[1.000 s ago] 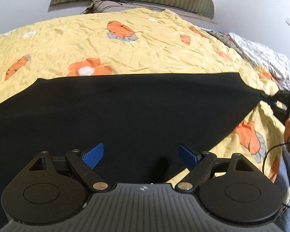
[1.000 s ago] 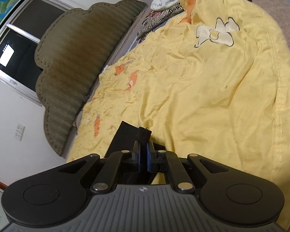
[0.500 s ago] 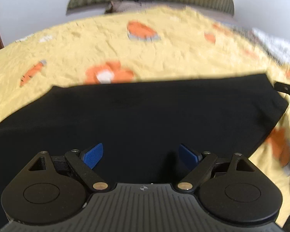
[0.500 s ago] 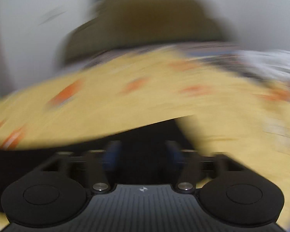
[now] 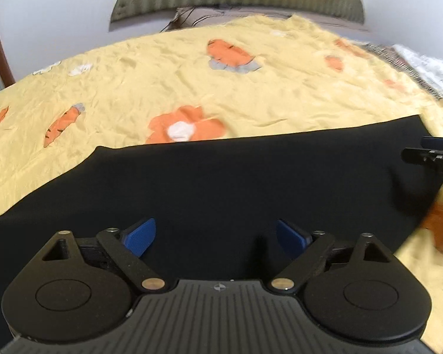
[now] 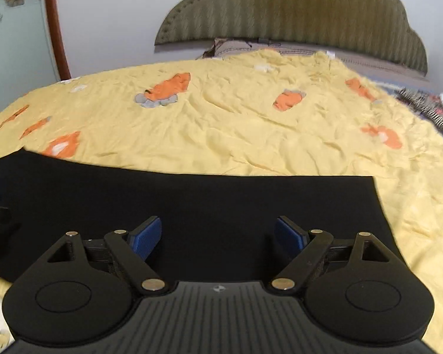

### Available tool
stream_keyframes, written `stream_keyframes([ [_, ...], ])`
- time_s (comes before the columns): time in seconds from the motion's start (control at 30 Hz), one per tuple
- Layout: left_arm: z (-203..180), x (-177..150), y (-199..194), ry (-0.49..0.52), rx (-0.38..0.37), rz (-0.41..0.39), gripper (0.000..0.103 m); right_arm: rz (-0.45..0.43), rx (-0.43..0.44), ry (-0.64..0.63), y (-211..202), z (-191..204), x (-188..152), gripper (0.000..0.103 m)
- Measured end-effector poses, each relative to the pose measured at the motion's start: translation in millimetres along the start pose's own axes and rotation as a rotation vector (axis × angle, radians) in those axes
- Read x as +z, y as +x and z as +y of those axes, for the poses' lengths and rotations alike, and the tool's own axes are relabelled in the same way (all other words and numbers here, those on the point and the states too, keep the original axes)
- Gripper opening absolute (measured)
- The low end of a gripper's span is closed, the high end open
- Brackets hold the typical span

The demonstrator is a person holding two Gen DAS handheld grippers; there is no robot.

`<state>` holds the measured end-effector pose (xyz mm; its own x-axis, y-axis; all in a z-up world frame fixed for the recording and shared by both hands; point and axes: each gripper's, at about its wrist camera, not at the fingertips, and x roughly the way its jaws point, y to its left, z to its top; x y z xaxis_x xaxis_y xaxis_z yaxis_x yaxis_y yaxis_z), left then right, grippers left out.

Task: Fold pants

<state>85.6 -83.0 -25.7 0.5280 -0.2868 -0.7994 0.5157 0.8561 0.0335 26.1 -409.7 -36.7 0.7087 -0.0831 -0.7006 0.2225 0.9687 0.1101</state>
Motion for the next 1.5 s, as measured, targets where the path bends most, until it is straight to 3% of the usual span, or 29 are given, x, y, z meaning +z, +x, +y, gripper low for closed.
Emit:
stream_keyframes([
  [0.07,-1,-5,16,0.031,0.02,0.092,0.093,0.095,-0.068,0.004,26,-7,1,0.085],
  [0.1,-1,-11,10,0.041,0.013,0.055,0.094,0.105,-0.063,-0.036,26,-6,-3,0.086],
  [0.23,-13,-22,-9,0.101,0.012,0.012,0.09,0.065,-0.054,-0.072,0,-12,-14,0.086],
  [0.37,-27,-1,-2,0.082,0.035,-0.064,0.092,-0.036,-0.144,0.142,3,-55,-11,0.09],
  [0.43,-36,2,12,0.095,0.004,-0.015,0.09,0.025,-0.146,0.149,18,-73,-17,0.092],
  [0.47,-39,0,17,0.109,-0.007,0.021,0.09,0.002,-0.168,0.055,14,-69,-20,0.096],
  [0.53,-47,-11,8,0.13,-0.009,-0.01,0.09,0.001,-0.312,0.008,2,-69,-21,0.101],
  [0.6,-53,-13,1,0.152,-0.007,-0.028,0.089,-0.051,-0.457,0.082,-20,-82,-28,0.101],
  [0.63,-54,-11,-2,0.14,-0.009,-0.05,0.09,-0.096,-0.461,0.161,-35,-91,-35,0.101],
  [0.73,-56,1,0,0.083,0.008,-0.107,0.092,-0.233,-0.226,0.496,-76,-124,-61,0.101],
  [0.8,-63,9,9,0.065,0.0,-0.105,0.093,-0.242,-0.055,0.705,-80,-141,-76,0.101],
  [0.9,-82,10,32,0.108,-0.066,0.007,0.093,-0.253,0.146,0.892,-74,-150,-94,0.101],
  [0.93,-89,4,28,0.124,-0.056,-0.038,0.095,-0.255,0.201,0.934,-70,-151,-97,0.101],
  [1.0,-105,-3,20,0.213,-0.069,-0.048,0.093,-0.246,0.274,0.983,-63,-151,-102,0.101],
  [1.07,-113,-5,11,0.263,-0.076,-0.063,0.092,-0.229,0.277,1.004,-56,-150,-101,0.101],
  [1.17,-111,-3,2,0.24,-0.099,-0.08,0.093,-0.274,0.257,0.992,-52,-155,-95,0.1],
  [1.27,-107,1,1,0.203,-0.099,-0.09,0.093,-0.322,0.123,0.969,-53,-165,-93,0.101],
  [1.4,-107,4,10,0.192,-0.075,-0.063,0.093,-0.319,0.269,1.026,-48,-170,-102,0.1],
  [1.5,-109,-1,14,0.203,-0.108,-0.026,0.093,-0.25,0.208,0.994,-48,-165,-101,0.098],
])
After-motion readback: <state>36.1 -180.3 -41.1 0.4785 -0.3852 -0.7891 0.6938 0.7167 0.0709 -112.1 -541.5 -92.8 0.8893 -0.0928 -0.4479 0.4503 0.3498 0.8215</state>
